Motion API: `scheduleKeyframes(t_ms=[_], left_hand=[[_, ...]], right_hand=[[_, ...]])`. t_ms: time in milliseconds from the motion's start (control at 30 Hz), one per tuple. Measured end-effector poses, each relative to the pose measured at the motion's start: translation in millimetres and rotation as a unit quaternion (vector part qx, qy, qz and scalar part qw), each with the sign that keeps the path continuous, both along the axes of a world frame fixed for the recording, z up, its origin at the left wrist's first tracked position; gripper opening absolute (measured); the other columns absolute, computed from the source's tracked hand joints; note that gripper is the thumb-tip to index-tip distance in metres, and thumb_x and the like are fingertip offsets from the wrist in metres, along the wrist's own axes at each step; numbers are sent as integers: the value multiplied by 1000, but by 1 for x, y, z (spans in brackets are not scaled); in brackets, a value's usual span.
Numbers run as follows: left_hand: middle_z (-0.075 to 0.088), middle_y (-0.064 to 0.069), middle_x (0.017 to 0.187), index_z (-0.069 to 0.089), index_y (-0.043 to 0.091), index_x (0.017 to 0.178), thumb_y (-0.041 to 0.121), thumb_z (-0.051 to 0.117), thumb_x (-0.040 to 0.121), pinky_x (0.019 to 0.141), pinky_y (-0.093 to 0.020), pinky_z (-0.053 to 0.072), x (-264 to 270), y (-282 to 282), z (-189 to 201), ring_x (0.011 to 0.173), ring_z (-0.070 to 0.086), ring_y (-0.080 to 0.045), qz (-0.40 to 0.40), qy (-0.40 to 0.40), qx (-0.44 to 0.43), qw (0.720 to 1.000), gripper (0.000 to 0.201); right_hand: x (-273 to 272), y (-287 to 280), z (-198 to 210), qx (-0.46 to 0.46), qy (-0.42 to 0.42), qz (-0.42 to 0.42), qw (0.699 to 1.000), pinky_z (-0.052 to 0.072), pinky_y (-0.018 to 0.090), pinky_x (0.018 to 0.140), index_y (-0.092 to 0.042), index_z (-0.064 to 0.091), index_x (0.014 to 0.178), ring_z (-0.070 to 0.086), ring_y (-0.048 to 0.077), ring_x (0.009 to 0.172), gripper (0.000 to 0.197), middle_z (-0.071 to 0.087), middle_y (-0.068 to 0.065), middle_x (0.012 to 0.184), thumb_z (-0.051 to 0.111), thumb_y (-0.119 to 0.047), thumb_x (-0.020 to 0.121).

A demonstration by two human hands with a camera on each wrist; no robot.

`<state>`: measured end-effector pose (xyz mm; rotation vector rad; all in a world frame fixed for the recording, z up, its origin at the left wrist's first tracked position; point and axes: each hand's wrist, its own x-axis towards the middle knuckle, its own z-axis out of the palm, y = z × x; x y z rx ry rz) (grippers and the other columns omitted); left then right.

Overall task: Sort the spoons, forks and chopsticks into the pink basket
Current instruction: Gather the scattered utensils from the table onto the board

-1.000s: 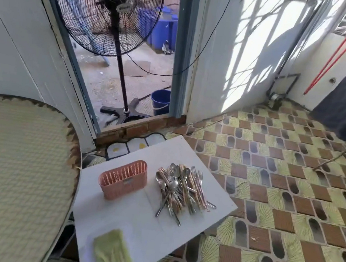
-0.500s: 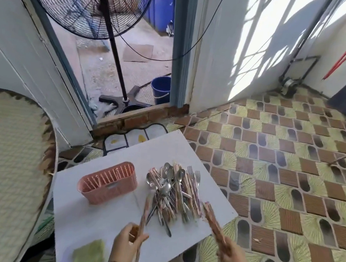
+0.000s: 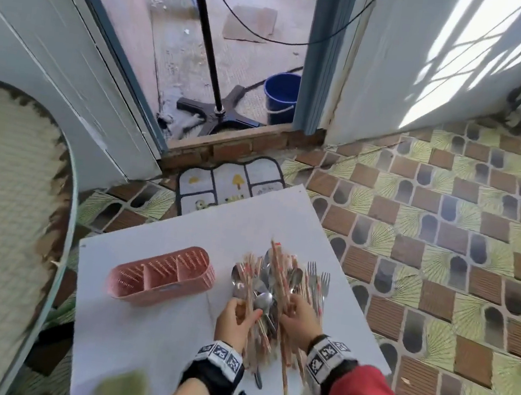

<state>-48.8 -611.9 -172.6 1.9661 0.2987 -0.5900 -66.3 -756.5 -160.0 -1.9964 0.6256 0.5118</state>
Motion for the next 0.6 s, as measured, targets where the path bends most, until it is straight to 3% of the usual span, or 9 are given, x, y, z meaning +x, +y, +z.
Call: scheduleKeyframes(t_ms=[67, 133, 200, 233, 300, 367, 467, 533, 600], left_hand=[[57, 9, 81, 52, 14, 94, 25, 65, 85, 68, -19, 41, 8, -7, -7, 75, 55, -10, 2, 6, 2, 1000, 19], [57, 10, 81, 51, 15, 94, 26, 64, 86, 65, -13, 41, 14, -13, -15, 74, 55, -6, 14, 15, -2, 1000, 19], [58, 4, 82, 52, 12, 97, 19, 62, 88, 64, -11, 42, 17, -18, -24, 77, 56, -15, 22, 23, 2, 999, 16], [59, -1, 86, 53, 9, 101, 13, 62, 87, 69, -15, 44, 18, -20, -28, 80, 56, -18, 21, 29, 13, 999, 16], [59, -6, 90, 55, 6, 108, 7, 61, 86, 75, -24, 47, 18, -23, -33, 80, 55, -19, 20, 39, 37, 998, 23], [58, -2, 83, 55, 8, 107, 8, 62, 85, 74, -27, 49, 18, -27, -36, 76, 56, -18, 20, 33, 54, 998, 23], [54, 5, 71, 52, 14, 98, 10, 63, 84, 72, -31, 52, 17, -30, -37, 71, 56, -19, 6, 17, 82, 997, 18], [53, 5, 70, 49, 16, 94, 11, 63, 84, 73, -32, 52, 16, -32, -39, 72, 56, -19, -2, 11, 93, 996, 18], [53, 4, 69, 48, 16, 92, 12, 63, 84, 70, -29, 50, 14, -34, -40, 70, 55, -18, 4, 4, 95, 995, 17]], right_hand=[[12, 1, -11, -1, -10, -6, 1000, 42, 20, 72, -8, 55, 110, 54, 15, 86, 27, 56, -2, 90, 58, -1, 85], [22, 1, -21, 1, -19, -12, 1000, 46, 25, 80, -9, 50, 118, 56, 15, 89, 37, 59, 1, 99, 62, -3, 84], [26, 2, -31, -17, -21, -21, 999, 51, 31, 81, -8, 51, 118, 60, 20, 89, 38, 62, 7, 104, 64, -4, 82], [27, 1, -36, -36, -25, -28, 999, 51, 31, 77, -5, 54, 115, 60, 21, 85, 34, 63, 9, 100, 64, -4, 82], [26, 1, -42, -71, -28, -47, 996, 43, 18, 61, -4, 58, 109, 56, 17, 72, 27, 60, 6, 85, 60, -1, 83], [25, -1, -46, -91, -34, -61, 993, 34, 11, 53, -6, 60, 107, 51, 11, 64, 25, 57, 2, 77, 54, 1, 84], [22, -1, -48, -79, -37, -73, 994, 42, 19, 62, -9, 58, 104, 56, 14, 73, 20, 59, 3, 86, 60, -9, 84], [19, -2, -48, -75, -28, -42, 996, 46, 24, 70, -13, 55, 106, 55, 14, 78, 27, 57, 1, 93, 67, -20, 82], [17, -3, -48, -87, -11, 2, 996, 46, 25, 68, -14, 54, 107, 52, 10, 70, 30, 55, -1, 86, 68, -17, 80]])
